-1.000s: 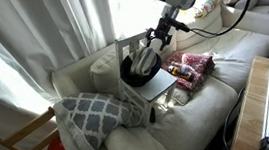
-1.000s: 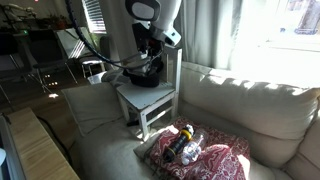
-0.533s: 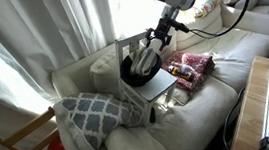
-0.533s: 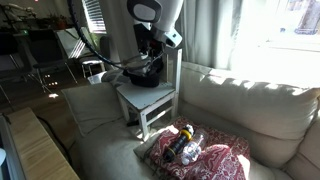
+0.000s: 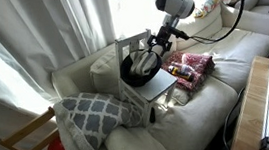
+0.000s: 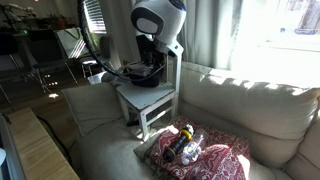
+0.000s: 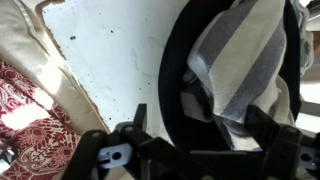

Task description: Put the grey towel in the black hat and put the red towel

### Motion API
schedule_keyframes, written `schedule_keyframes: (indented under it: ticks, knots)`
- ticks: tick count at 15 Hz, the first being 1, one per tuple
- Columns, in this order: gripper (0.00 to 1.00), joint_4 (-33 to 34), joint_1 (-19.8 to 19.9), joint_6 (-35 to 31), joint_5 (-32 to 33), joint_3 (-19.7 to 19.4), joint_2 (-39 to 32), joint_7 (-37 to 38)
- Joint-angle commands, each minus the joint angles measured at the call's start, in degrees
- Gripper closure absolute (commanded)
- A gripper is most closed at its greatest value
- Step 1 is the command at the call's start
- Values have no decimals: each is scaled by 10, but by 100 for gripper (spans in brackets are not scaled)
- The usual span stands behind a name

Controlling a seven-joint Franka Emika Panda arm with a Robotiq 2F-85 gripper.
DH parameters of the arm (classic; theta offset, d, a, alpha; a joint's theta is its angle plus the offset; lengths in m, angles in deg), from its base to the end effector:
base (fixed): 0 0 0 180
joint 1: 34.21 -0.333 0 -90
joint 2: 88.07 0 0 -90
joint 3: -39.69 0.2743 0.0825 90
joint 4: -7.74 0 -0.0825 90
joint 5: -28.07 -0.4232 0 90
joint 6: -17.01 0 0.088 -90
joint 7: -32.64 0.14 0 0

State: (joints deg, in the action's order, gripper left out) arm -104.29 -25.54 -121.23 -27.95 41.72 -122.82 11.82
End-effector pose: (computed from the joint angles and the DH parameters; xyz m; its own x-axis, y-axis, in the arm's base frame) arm 0.6005 -0.0451 0.0584 0.8610 -0.4851 -0.1532 -0.4808 -0.6776 -0.5565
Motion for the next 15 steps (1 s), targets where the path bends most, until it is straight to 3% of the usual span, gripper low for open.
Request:
schedule_keyframes:
  ticks: [1, 7, 8, 9, 15]
  knots:
    - [0, 32, 28, 1, -64, 32, -45, -81]
    - [0, 60, 38, 20, -138, 40, -90, -199]
    - [25, 64, 38, 27, -146, 38, -95, -209]
    - [26, 69, 41, 40, -158, 38, -100, -221]
    - [73, 94, 61, 154, -206, 28, -128, -255]
